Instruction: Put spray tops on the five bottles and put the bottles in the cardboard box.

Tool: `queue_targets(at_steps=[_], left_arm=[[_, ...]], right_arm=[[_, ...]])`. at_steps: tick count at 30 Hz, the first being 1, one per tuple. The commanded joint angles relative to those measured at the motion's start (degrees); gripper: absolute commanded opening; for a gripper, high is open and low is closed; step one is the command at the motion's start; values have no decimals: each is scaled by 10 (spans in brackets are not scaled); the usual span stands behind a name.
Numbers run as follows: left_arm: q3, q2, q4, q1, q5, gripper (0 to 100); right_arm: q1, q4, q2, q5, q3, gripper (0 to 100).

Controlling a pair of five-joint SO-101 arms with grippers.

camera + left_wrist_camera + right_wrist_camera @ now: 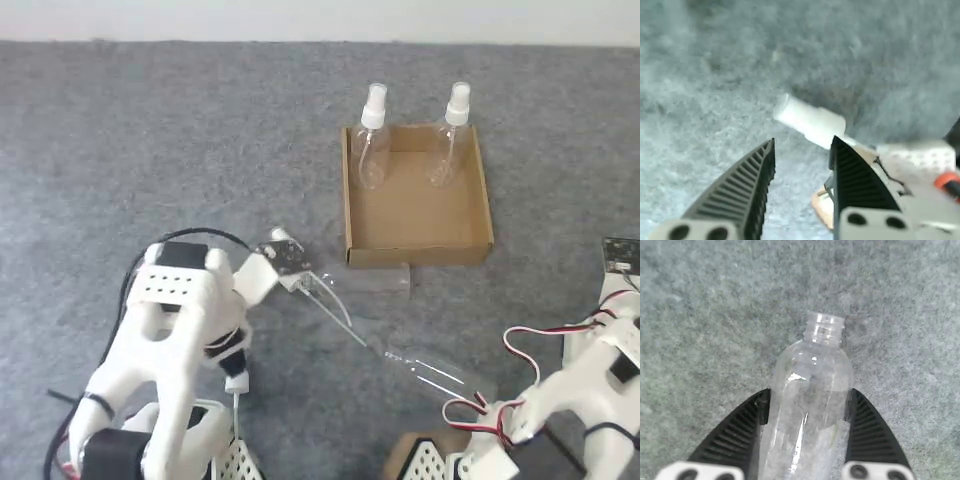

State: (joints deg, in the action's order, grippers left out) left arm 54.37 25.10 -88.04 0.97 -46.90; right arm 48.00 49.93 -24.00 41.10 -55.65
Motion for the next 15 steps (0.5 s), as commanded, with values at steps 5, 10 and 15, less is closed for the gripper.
queue_targets(at_steps=[5,10,15], left_arm=[[46,5,29,-46,-76,163],[44,-91,69,-101,-44,162],[-11,-185,101,-119,2,143]], right_arm=[[1,-2,-6,4,2,106],[3,-1,-6,5,2,106],[4,-1,-6,6,2,106]])
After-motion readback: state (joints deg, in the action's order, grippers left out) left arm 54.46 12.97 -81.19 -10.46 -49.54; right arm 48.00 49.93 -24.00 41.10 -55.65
